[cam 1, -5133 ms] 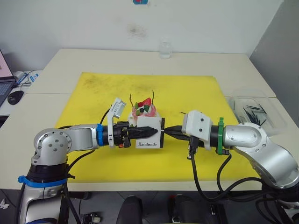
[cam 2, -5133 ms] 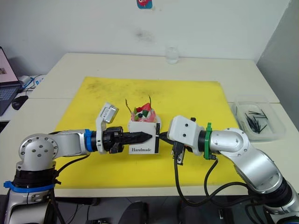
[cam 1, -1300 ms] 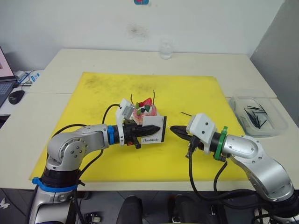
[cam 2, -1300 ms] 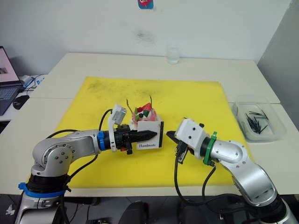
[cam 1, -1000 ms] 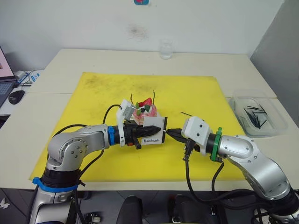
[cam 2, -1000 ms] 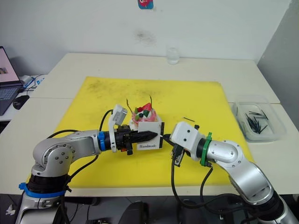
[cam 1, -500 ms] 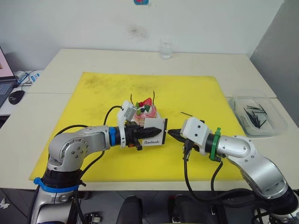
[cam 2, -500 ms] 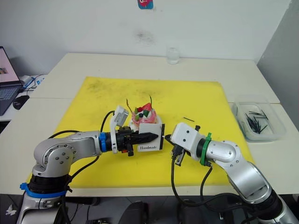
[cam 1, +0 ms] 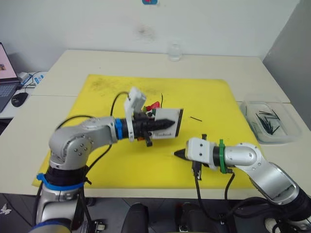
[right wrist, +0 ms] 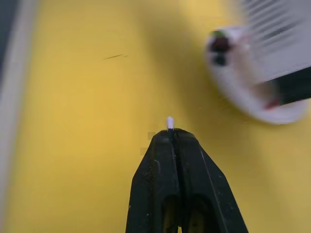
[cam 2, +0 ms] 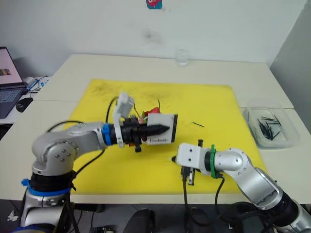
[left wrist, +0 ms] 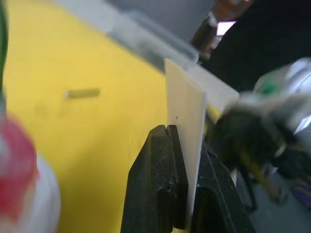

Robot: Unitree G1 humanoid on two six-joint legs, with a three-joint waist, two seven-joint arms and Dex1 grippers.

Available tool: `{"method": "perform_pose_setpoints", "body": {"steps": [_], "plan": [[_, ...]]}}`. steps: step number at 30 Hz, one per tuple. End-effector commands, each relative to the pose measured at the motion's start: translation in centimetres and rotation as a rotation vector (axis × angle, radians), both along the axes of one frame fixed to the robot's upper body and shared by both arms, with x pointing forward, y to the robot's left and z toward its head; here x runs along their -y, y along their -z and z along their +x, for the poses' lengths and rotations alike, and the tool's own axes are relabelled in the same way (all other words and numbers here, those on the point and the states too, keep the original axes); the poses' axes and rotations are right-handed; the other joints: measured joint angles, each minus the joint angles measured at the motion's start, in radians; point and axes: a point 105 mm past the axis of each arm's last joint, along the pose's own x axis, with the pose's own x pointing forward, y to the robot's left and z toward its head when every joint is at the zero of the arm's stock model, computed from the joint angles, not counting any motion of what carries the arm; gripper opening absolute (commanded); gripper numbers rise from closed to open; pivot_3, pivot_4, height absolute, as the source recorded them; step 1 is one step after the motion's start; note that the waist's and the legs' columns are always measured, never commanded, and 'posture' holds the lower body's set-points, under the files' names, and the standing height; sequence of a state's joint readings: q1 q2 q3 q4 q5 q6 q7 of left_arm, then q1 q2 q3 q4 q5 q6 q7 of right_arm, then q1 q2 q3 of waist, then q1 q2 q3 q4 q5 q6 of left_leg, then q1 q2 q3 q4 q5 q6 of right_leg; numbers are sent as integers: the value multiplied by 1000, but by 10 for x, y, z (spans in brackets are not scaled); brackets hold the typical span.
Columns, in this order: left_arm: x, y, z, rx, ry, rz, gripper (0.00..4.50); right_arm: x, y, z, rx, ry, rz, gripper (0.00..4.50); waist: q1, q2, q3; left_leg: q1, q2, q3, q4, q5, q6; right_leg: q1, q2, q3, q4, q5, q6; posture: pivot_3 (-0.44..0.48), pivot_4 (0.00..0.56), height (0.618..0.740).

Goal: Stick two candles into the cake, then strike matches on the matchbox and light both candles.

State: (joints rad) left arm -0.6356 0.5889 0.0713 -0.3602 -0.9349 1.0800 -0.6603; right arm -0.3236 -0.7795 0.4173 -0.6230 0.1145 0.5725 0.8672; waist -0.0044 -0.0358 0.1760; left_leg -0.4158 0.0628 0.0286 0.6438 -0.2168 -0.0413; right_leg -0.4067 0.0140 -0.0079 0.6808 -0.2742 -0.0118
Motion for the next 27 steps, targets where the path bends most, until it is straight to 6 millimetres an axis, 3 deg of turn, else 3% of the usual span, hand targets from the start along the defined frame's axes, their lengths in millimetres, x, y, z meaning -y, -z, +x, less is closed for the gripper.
{"method": "perform_pose_setpoints", "body": {"steps": [1, 4, 13, 19, 23, 27], "plan": [[-22, -28, 2, 110, -50, 14, 0, 12, -29, 3, 76, -13, 19, 29, -8, 0, 0, 1, 0, 0, 0, 0, 0, 0, 0, 0, 0, 0, 0, 0, 150, 740], [-31, -21, -10, 63, -37, 41, 0, 13, -45, 10, 103, 18, 64, 29, -14, 0, 0, 1, 2, -1, 0, 0, 0, 0, 0, -1, 1, 0, 0, 0, 150, 740], [-64, 49, -63, -277, -22, 128, 0, -20, -99, 22, 177, 11, 260, 29, -26, 1, 1, 1, 3, -3, -1, 0, 0, -1, -2, 0, 1, 0, -1, 0, 150, 740], [-84, 78, -54, -300, -179, 150, 0, -53, -120, 42, 243, 16, 340, 29, -17, 1, 1, 2, 2, -3, 0, 0, 0, 0, -4, -2, 2, 0, -1, 0, 150, 740], [-80, 87, -50, -292, -196, 142, 0, -80, -122, 61, 291, 53, 365, 29, -17, 1, 1, 1, 2, -2, 0, 0, 0, 0, -4, 0, 1, 0, -2, 0, 150, 740], [-76, 88, -49, -282, -188, 136, 0, -93, -121, 71, 328, 87, 386, 29, -15, 1, 1, -1, 2, -2, -1, 0, 0, -2, -4, 0, 1, 0, -2, 0, 150, 740]]}}
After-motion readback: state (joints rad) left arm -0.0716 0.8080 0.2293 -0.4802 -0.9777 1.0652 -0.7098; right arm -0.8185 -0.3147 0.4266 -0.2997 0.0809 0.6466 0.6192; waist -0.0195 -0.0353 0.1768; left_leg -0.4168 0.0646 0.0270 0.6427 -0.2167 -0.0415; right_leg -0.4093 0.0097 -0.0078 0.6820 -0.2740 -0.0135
